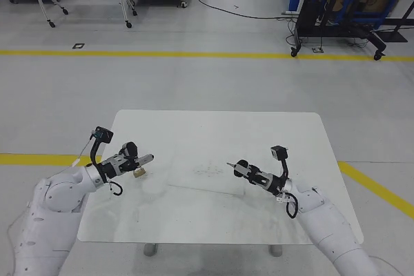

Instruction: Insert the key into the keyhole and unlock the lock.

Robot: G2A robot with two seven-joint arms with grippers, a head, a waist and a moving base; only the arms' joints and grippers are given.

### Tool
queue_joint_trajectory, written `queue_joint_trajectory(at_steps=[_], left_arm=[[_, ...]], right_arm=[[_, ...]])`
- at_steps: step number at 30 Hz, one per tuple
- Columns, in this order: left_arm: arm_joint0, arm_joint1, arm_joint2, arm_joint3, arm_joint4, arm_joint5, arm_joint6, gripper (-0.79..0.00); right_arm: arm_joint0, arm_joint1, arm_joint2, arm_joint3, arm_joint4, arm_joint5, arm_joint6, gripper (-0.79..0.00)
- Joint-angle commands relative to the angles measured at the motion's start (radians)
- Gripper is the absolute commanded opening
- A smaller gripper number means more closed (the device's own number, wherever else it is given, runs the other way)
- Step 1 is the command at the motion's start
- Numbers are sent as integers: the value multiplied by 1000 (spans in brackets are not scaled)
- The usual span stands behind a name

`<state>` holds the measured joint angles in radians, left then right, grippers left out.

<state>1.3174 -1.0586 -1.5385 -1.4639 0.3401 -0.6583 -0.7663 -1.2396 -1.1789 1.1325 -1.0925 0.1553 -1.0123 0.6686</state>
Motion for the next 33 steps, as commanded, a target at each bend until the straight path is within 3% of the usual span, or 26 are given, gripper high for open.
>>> queue_joint_trajectory(at_steps=[1, 4, 7, 10, 14, 24, 33], left_arm=[[-3, 2, -10, -5, 33, 0, 17, 0], [-4, 12, -46, 2, 272, -35, 126, 0], [-25, 26, -57, 56, 511, -194, 188, 0], [-62, 35, -42, 155, 621, -354, 260, 0], [-98, 52, 50, 201, 737, -354, 331, 0], [-178, 88, 222, 344, 1006, -354, 615, -394], [-240, 92, 288, 448, 1138, -354, 780, -514]], right_arm=[[0, 0, 0, 0, 0, 0, 0, -785], [0, 0, 0, 0, 0, 0, 0, -785], [0, 0, 0, 0, 0, 0, 0, -785], [0, 0, 0, 0, 0, 0, 0, -785], [0, 0, 0, 0, 0, 0, 0, -785], [0, 0, 0, 0, 0, 0, 0, -785], [0, 0, 0, 0, 0, 0, 0, -785]])
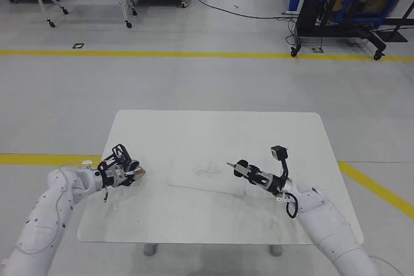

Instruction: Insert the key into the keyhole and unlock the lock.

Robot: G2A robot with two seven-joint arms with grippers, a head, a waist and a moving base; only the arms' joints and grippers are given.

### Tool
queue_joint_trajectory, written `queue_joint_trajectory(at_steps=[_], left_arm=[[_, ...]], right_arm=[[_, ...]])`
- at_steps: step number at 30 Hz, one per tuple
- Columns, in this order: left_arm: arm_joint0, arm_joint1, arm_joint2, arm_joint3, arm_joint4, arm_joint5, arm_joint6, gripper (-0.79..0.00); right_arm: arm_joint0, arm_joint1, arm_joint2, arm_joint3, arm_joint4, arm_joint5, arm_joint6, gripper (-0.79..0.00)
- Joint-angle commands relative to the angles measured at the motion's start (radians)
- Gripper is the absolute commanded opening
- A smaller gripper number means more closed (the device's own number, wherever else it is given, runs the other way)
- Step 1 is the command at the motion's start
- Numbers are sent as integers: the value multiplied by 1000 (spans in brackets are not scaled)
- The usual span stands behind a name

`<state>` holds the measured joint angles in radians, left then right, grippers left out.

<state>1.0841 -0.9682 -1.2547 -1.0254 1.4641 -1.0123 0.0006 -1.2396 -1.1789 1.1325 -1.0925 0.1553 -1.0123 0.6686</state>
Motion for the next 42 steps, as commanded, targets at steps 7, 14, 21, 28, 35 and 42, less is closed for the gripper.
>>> queue_joint_trajectory(at_steps=[7, 14, 21, 28, 35, 42], left_arm=[[-27, 3, 21, 57, 45, 22, 62, -785], [-36, 2, 35, 77, 46, 29, 100, -785], [-35, 0, 37, 57, 50, 96, 113, -785], [-34, -16, 1, 162, -273, 0, 124, -785], [-178, -95, 132, 341, -1565, 110, -663, -785], [-303, -123, 111, 434, -2096, 366, -1175, -785]], right_arm=[[0, 0, 0, 0, 0, 0, 0, -785], [0, 0, 0, 0, 0, 0, 0, -785], [0, 0, 0, 0, 0, 0, 0, -785], [-1, 0, 0, -2, 0, 4, -5, -785], [-10, -26, -59, -12, 124, 49, -106, -785], [58, -76, -166, 100, 389, 100, -98, -785]])
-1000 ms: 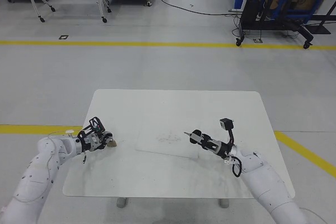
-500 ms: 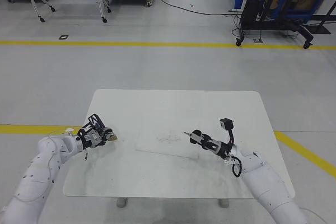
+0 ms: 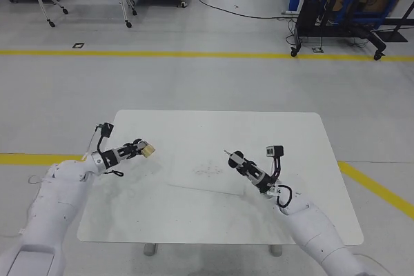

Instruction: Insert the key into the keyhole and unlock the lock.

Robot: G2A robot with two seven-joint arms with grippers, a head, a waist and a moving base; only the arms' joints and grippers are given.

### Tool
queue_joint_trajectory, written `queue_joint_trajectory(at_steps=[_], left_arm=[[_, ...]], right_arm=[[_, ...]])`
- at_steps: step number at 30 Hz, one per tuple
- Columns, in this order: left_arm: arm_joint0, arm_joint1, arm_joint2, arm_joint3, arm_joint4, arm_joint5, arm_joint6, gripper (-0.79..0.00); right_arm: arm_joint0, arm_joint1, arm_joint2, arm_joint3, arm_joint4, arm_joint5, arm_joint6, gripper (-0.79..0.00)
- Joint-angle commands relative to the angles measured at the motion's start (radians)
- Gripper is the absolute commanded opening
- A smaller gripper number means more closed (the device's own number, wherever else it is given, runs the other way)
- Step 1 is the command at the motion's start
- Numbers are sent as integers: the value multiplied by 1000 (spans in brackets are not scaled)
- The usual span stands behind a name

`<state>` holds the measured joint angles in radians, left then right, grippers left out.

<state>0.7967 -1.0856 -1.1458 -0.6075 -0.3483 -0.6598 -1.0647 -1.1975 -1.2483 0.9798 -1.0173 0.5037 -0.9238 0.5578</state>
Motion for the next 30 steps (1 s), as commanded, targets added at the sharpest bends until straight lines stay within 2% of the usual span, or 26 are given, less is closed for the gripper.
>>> queue_joint_trajectory(at_steps=[1, 10, 13, 15, 17, 20, 22, 25, 28, 30], left_arm=[[-21, -6, 5, 18, -275, 10, -106, -785], [-17, -6, 5, 16, -275, 16, -101, -785], [33, -14, -9, -9, -383, 161, -66, -785], [61, -29, -6, -34, -501, 321, -95, -785], [64, -46, 30, -49, -522, 468, -98, -785], [44, -74, 101, -71, -503, 611, -85, -785], [23, -94, 147, -71, -476, 666, -68, -785], [-28, -122, 211, -63, -416, 699, -43, -785], [-85, -145, 248, -33, -372, 689, -15, -785], [-112, -151, 254, -11, -348, 664, 9, -785]], right_arm=[[25, -10, -18, 42, 44, 15, 12, -785], [25, -10, -18, 42, 44, 15, 12, -785], [23, -11, -19, 38, 42, 31, 3, -785], [27, -18, -36, 21, 2, 87, -34, -785], [38, -31, -60, 14, -32, 131, -86, -785], [55, -52, -95, 17, -76, 161, -162, -785], [67, -62, -109, 27, -110, 175, -201, -785], [80, -71, -116, 33, -177, 190, -258, -785], [77, -71, -101, 13, -221, 193, -298, -785], [73, -69, -91, 1, -238, 193, -313, -785]])
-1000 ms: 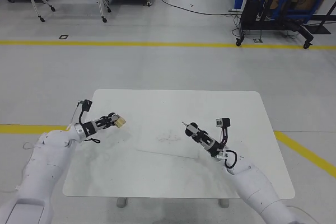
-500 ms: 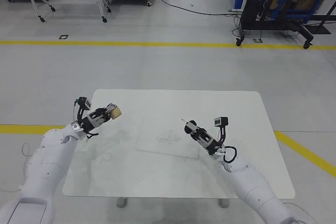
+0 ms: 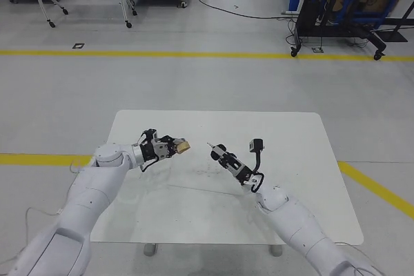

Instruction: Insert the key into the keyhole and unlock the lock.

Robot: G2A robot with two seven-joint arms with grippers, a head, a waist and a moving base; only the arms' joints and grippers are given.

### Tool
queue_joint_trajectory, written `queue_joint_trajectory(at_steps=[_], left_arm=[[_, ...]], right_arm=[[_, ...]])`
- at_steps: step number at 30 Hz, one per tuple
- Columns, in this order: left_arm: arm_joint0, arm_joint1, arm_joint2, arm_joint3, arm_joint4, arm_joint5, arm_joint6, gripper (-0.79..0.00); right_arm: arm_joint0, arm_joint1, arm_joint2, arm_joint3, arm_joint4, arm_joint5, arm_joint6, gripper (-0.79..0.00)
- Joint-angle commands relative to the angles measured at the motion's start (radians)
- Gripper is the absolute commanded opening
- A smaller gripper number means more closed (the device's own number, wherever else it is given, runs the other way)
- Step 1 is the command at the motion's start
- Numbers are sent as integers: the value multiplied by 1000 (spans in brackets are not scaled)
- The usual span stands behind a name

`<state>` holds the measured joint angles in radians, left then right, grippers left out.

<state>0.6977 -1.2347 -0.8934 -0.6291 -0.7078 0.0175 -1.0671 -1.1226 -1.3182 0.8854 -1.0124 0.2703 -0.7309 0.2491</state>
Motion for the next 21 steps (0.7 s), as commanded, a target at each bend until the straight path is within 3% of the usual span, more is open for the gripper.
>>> queue_joint_trajectory(at_steps=[1, 8, 11, 16, 21], left_arm=[[-13, -2, 2, 11, 12, -13, 12, -785], [-13, -2, 2, 11, 12, -13, 12, -785], [31, 2, -14, 17, -12, -6, 25, -785], [51, 6, -33, 18, -38, 57, 3, -785], [34, 1, -17, 11, -15, 173, -33, -785]], right_arm=[[-1, 1, 4, -4, -5, 0, -4, -785], [-1, 1, 4, -4, -5, 0, -4, -785], [-2, 1, 3, -3, -14, 5, -5, -785], [30, 12, 16, -28, -468, -3, -180, -785], [39, 55, 76, -173, -1150, -40, -385, -785]])
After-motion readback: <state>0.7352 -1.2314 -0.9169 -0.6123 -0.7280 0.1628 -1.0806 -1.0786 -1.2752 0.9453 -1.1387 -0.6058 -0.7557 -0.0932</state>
